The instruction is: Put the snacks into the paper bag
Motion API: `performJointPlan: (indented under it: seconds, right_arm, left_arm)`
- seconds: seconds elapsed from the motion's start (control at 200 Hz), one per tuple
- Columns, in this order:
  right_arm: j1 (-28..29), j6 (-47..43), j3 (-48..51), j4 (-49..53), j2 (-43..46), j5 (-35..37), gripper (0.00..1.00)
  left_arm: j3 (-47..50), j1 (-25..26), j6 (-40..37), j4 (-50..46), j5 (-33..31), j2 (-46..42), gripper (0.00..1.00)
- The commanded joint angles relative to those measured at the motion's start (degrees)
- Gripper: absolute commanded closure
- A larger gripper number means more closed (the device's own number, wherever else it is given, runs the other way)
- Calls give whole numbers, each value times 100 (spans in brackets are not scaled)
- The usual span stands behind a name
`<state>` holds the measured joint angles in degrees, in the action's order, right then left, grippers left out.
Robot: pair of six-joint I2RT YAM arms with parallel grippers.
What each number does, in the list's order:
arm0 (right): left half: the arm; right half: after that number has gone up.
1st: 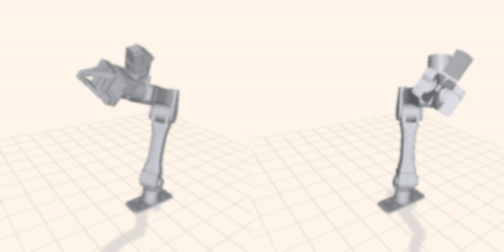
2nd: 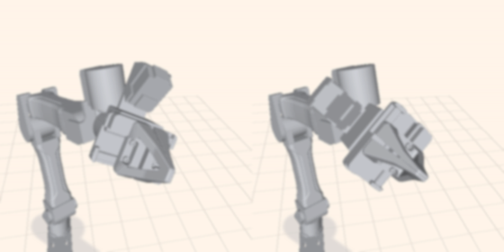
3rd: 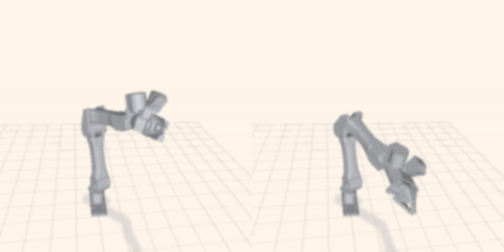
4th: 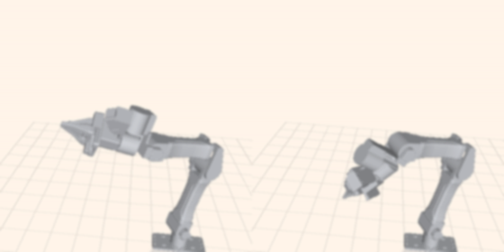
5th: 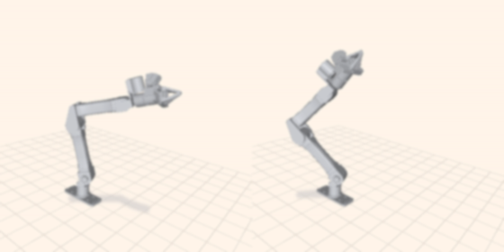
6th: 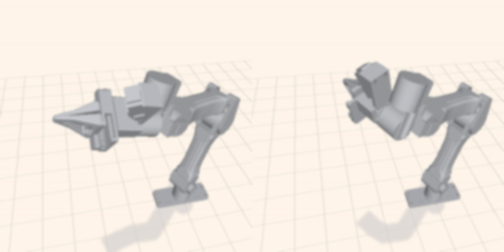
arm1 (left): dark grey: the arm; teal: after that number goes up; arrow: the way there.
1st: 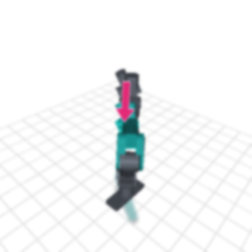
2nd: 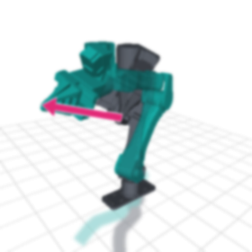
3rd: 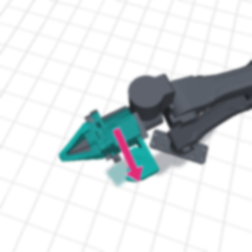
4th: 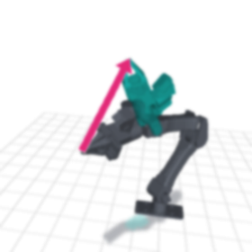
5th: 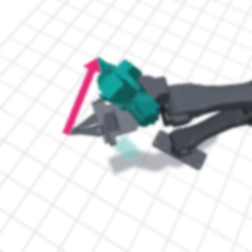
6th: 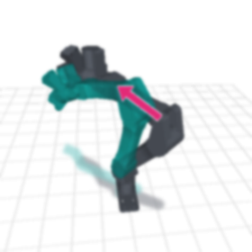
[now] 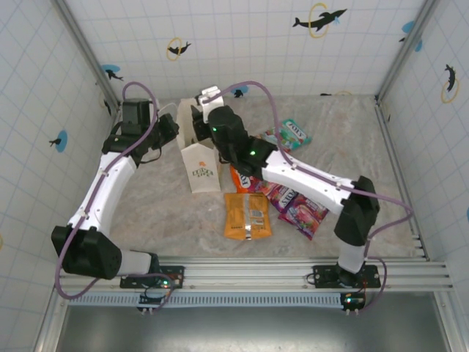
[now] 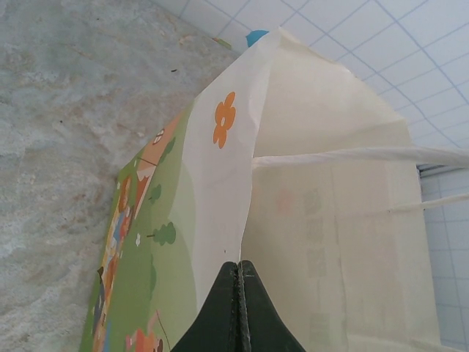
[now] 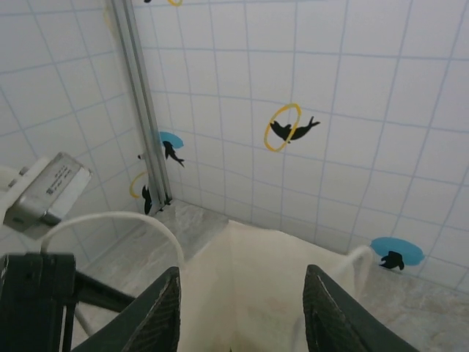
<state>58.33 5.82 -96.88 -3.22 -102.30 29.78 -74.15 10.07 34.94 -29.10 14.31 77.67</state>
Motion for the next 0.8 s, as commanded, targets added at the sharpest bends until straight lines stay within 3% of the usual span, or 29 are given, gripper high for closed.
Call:
performJointPlan:
  seconds: [0.0, 0.105, 0.25, 0.36, 0.435, 0.6, 0.686, 0.796]
  right_arm:
    - [-223, 209, 624, -153, 827, -170, 53]
    - [-533, 675, 1569, 108, 1562, -368, 53]
    - [-1277, 1539, 2762, 579, 2436, -1258, 53]
    - [-1933, 1909, 3306, 1392, 2719, -1501, 49]
    - [-2477, 2136, 3691, 1623, 2813, -2068, 47]
    - [-3697, 3337, 5174, 57, 3109, -3629, 48]
    - [-4088, 3950, 5686, -924, 3007, -3824, 48]
    - [-4471, 4101, 5822, -1604, 2545, -3829, 48]
  left_arm:
    - [66, -3, 12, -86, -67, -151, 100]
    - [84, -4, -19, -81, -119, -186, 100]
    - [115, -4, -46, -87, -111, -233, 100]
    - [177, 1, -48, -87, -147, -279, 100]
    - [208, -2, -44, -95, -160, -304, 100]
    - [250, -5, -35, -87, -175, -329, 100]
    - [286, 2, -21, -37, -167, -338, 100]
    - [322, -3, -4, 43, -117, -332, 100]
